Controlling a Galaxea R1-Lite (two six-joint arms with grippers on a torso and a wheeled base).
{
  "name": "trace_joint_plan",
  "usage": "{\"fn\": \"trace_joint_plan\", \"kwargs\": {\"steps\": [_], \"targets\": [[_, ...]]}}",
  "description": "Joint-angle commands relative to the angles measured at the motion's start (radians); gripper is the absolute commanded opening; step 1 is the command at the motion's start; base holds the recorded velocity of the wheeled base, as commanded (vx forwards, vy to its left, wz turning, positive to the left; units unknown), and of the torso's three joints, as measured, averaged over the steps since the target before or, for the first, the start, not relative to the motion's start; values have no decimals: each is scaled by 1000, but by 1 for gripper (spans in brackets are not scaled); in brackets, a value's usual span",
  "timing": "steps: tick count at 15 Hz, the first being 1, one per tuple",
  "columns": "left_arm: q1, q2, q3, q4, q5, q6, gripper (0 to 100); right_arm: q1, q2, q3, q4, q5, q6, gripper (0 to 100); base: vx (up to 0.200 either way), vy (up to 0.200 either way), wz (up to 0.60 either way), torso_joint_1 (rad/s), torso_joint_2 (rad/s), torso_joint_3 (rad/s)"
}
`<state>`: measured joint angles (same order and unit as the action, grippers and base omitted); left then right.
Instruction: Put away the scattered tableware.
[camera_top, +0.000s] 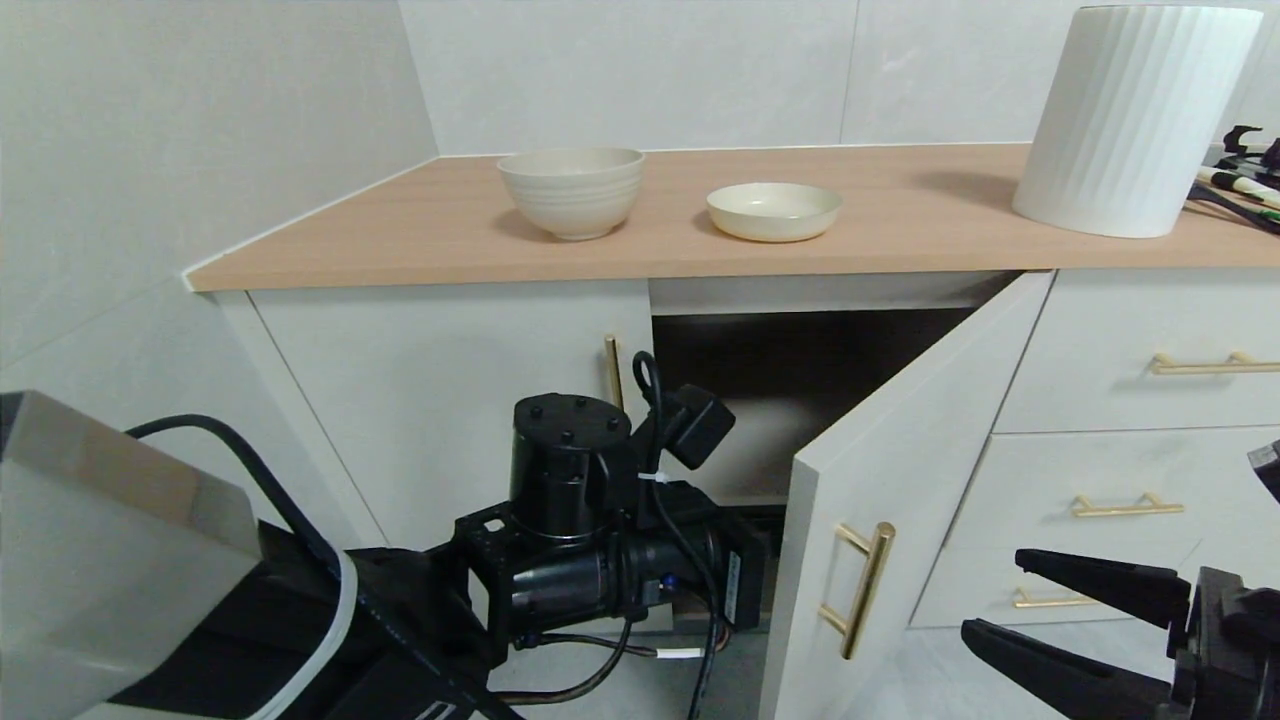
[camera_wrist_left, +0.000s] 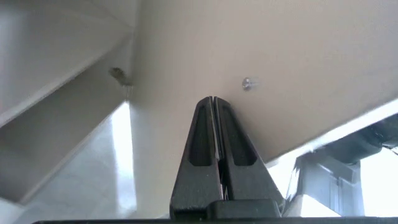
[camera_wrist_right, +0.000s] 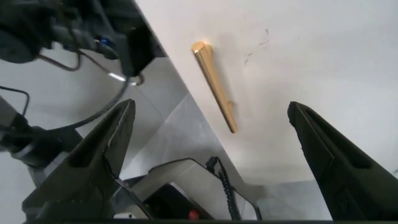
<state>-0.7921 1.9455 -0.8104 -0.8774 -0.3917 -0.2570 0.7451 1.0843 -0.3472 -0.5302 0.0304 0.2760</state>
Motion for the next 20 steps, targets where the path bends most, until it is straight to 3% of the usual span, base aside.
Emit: {"fn": "trace_joint_plan", "kwargs": {"steps": [1,4,10,13,15,18,20], "targets": [[-4,10,-4,-2,5,-1,0,0,-15,-6,-1,0,0,100,0,0,0,0,0,0],[-9,12,-10,0,10,-1,0,0,-40,-24,19,0,0,100,0,0,0,0,0,0],[-53,38,-98,66,22,-7,0,0,-156,-150,99,8,2,100,-167,0,0,4,1,-2],[-131,72,-150,78,36,-7,0,0,-195,-202,101,11,3,100,0,0,0,0,0,0],[-223,125,-225,97,54,-7,0,0,-202,-207,101,11,3,100,0,0,0,0,0,0],[-292,176,-363,175,60,-7,0,0,-202,-205,101,13,3,100,0,0,0,0,0,0],[-311,142,-357,170,99,-7,0,0,-202,-207,101,13,3,100,0,0,0,0,0,0]]}}
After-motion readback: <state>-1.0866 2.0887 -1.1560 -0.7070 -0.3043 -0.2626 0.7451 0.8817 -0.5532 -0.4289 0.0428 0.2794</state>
